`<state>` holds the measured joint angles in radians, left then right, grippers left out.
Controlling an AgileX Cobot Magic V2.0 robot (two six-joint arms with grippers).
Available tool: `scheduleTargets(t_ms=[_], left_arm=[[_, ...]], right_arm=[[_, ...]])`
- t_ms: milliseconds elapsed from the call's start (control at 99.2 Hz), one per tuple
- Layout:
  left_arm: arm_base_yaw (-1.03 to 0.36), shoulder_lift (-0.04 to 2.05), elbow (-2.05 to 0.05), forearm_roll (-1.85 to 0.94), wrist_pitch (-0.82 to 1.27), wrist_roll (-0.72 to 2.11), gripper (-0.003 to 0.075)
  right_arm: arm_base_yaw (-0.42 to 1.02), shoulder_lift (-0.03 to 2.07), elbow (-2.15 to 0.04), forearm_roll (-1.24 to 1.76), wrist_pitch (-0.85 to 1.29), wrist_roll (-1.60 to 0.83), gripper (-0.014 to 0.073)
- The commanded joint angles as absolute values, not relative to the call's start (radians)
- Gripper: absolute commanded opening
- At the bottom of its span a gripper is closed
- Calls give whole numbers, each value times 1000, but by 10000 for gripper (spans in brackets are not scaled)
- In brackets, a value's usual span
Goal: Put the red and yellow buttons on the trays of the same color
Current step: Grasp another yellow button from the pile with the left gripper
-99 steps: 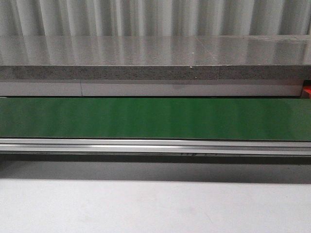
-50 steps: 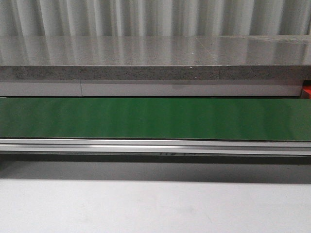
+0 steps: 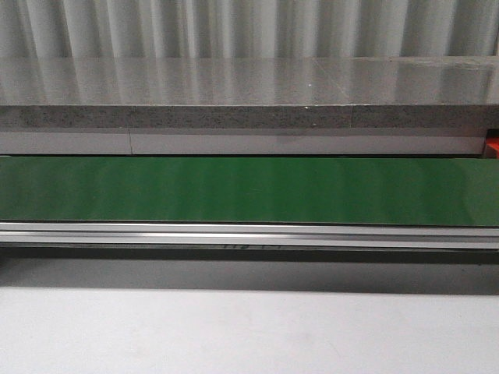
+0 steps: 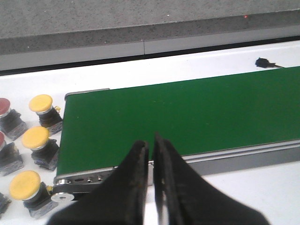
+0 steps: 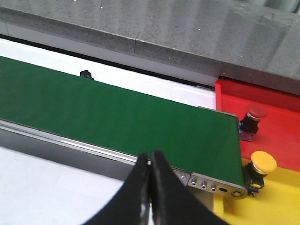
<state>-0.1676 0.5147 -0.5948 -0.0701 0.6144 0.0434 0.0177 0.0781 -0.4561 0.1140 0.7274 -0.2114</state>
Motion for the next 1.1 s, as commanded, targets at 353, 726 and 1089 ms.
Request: scheduleTargets(t_ms=[353,726,1089], left_arm=[[-151,942,-835,124,608,-148,512],[142,1199,-994,124,909,-146,504],[298,1433,-1003,39,926,-144,504]], right_arm=[[21,91,-475,118,668,-214,-67],[21,91,-475,118,668,-214,-67],[21,91,-475,118,668,-214,-67]])
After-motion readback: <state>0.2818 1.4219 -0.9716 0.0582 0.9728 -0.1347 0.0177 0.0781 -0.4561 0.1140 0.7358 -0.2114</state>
